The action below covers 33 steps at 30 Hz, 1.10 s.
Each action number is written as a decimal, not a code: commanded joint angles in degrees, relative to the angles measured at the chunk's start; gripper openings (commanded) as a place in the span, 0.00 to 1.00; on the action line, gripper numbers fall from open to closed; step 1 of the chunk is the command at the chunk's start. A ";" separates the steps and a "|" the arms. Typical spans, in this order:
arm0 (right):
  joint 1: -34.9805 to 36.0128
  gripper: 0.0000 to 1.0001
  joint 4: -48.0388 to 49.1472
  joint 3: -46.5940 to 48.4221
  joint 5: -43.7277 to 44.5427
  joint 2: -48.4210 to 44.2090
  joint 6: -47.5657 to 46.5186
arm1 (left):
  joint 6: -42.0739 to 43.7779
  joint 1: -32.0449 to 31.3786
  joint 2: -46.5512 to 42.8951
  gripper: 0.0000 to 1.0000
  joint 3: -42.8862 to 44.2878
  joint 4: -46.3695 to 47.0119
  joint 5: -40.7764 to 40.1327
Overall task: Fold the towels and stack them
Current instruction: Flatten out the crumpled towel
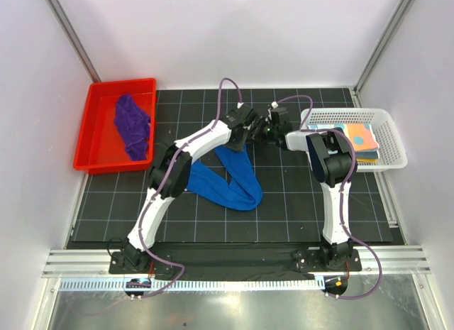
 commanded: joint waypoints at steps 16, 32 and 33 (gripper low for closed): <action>-1.00 0.01 -9.36 -1.52 13.41 -2.22 -6.80 | -2.48 6.89 -14.61 0.19 -14.10 8.17 -0.69; -1.62 0.01 -10.51 -1.87 15.88 -3.45 -8.39 | -9.33 8.67 -16.11 0.49 -13.79 15.03 5.46; -1.62 0.01 -10.51 -1.87 15.88 -3.54 -8.38 | -9.77 8.13 -14.37 0.52 -11.25 14.68 5.02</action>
